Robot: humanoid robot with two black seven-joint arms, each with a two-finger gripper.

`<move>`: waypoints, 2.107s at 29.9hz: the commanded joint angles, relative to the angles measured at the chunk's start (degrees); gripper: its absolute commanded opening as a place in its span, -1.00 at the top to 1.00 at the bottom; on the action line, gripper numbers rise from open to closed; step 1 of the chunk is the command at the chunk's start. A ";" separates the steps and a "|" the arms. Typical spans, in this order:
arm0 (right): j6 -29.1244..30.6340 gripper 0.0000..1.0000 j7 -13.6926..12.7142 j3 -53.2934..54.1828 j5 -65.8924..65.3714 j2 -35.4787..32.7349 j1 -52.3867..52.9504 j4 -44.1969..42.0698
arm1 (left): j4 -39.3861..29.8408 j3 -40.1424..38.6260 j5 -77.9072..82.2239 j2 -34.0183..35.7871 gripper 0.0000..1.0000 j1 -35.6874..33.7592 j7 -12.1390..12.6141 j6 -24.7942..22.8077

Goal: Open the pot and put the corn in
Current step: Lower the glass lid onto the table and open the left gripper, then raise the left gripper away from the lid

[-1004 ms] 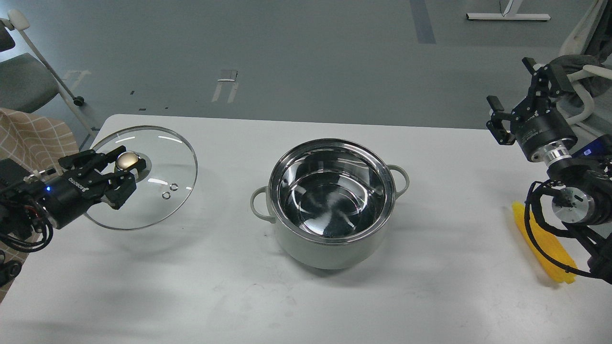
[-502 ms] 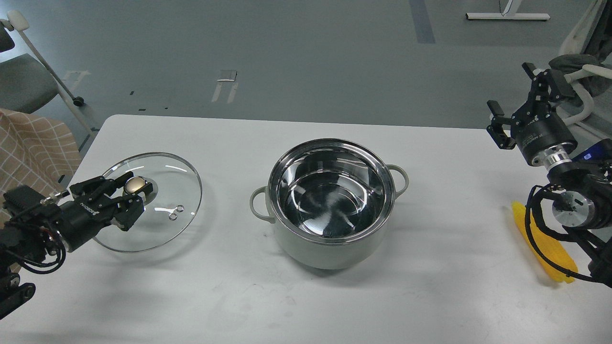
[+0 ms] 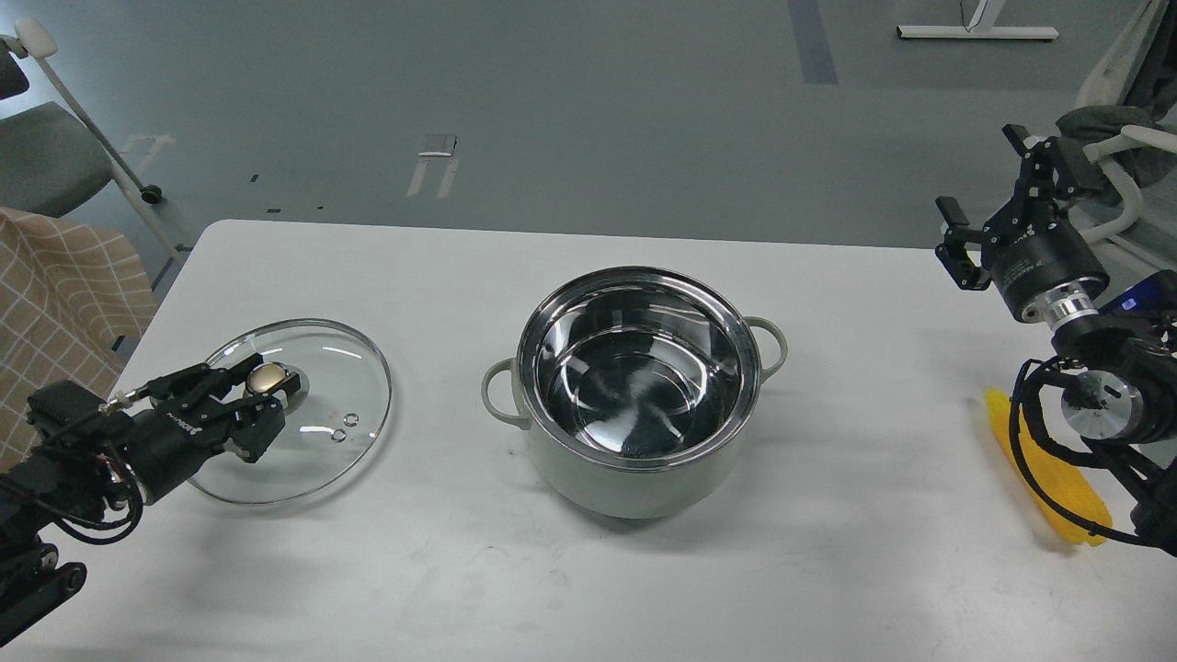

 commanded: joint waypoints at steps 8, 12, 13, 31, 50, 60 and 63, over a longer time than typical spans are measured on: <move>0.00 -1.00 0.00 0.02 0.00 -0.22 -0.10 0.03 | 1.67 0.01 0.09 -1.06 0.35 -0.06 0.00 0.01; 0.00 -1.00 0.00 0.02 0.00 -0.22 -0.27 0.03 | 2.46 0.01 0.09 -1.76 0.21 -0.06 0.00 0.01; 0.00 -1.00 0.00 0.02 0.00 -0.22 -0.27 0.03 | 2.46 0.01 0.09 -1.85 0.20 -0.06 0.00 0.01; 0.00 -1.00 0.00 0.02 0.00 -0.39 -0.36 0.03 | 2.72 0.01 0.09 -2.11 -0.85 -0.06 0.00 0.01; 0.00 -1.00 0.00 0.02 0.00 -0.48 0.25 0.03 | -19.33 -1.48 -33.28 10.80 -0.90 -14.38 0.00 -20.24; 0.00 -1.00 0.00 -0.95 0.09 -8.03 4.20 1.79 | -15.66 -4.21 -75.80 7.14 -0.93 -33.71 0.00 -41.87; 0.00 -1.00 0.00 -2.87 0.27 -10.49 7.19 1.87 | -12.32 -6.13 -85.14 -0.41 -0.95 -35.82 3.02 -41.97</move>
